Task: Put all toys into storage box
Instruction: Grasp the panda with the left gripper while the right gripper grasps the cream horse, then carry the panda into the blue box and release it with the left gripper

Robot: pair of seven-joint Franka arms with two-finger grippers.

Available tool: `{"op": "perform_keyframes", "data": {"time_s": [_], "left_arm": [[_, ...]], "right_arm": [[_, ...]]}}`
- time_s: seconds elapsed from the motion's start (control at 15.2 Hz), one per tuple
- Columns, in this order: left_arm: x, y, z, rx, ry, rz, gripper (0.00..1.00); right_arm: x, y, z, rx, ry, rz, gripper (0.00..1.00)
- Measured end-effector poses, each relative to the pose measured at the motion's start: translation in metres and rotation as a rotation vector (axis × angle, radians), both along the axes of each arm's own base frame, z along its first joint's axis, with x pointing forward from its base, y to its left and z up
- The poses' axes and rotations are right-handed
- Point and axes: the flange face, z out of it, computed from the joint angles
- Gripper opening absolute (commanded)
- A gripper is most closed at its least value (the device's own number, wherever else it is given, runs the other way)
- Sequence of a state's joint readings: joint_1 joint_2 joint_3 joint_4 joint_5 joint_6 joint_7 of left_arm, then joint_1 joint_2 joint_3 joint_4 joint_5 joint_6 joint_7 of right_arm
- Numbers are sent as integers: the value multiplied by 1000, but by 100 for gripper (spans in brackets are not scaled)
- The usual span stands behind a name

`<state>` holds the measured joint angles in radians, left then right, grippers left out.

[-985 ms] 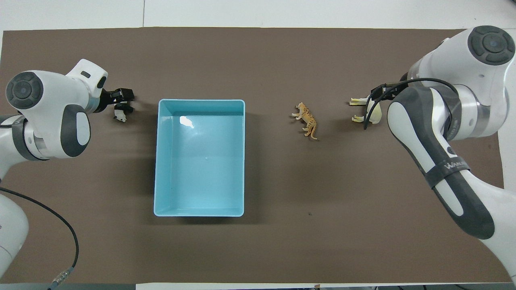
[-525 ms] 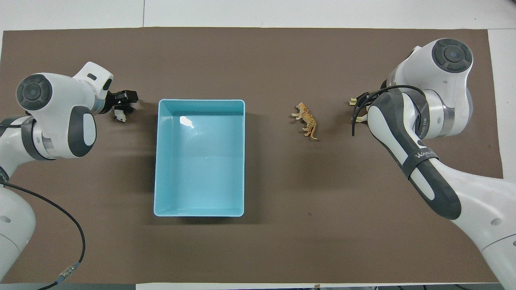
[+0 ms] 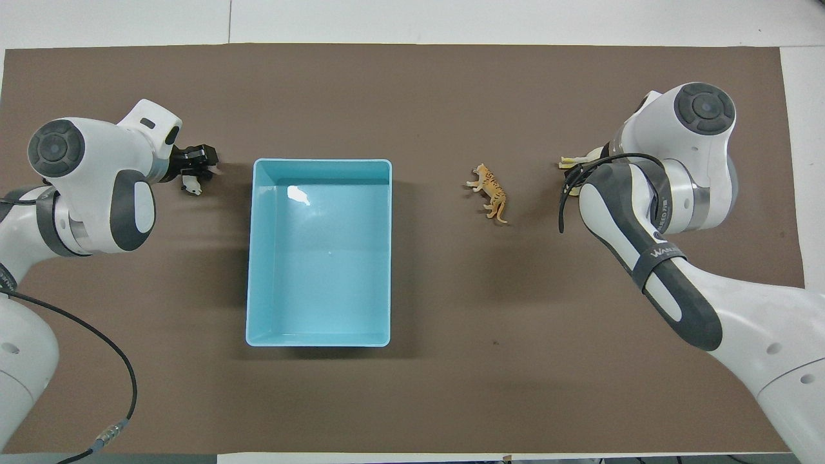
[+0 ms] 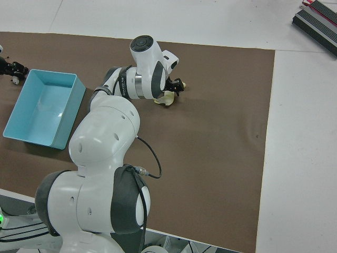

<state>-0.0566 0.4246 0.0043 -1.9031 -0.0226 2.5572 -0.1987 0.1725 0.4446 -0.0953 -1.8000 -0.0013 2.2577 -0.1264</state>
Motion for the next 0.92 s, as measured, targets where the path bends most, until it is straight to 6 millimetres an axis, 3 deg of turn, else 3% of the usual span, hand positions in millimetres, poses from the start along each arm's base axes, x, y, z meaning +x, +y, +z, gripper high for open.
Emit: {"op": "perform_keyframes", "data": {"time_s": [0.2, 0.33, 0.66, 0.92], "left_arm": [[3, 0, 5, -2, 0, 3, 59], [11, -1, 19, -18, 27, 17, 59], [30, -7, 93, -60, 134, 50, 59], [14, -32, 163, -152, 202, 148, 59]], "right_arm": [[-1, 0, -1, 0, 2, 1, 100], [-1, 0, -3, 0, 2, 4, 100], [-2, -1, -6, 0, -6, 6, 100], [-1, 0, -7, 2, -38, 28, 91]]}}
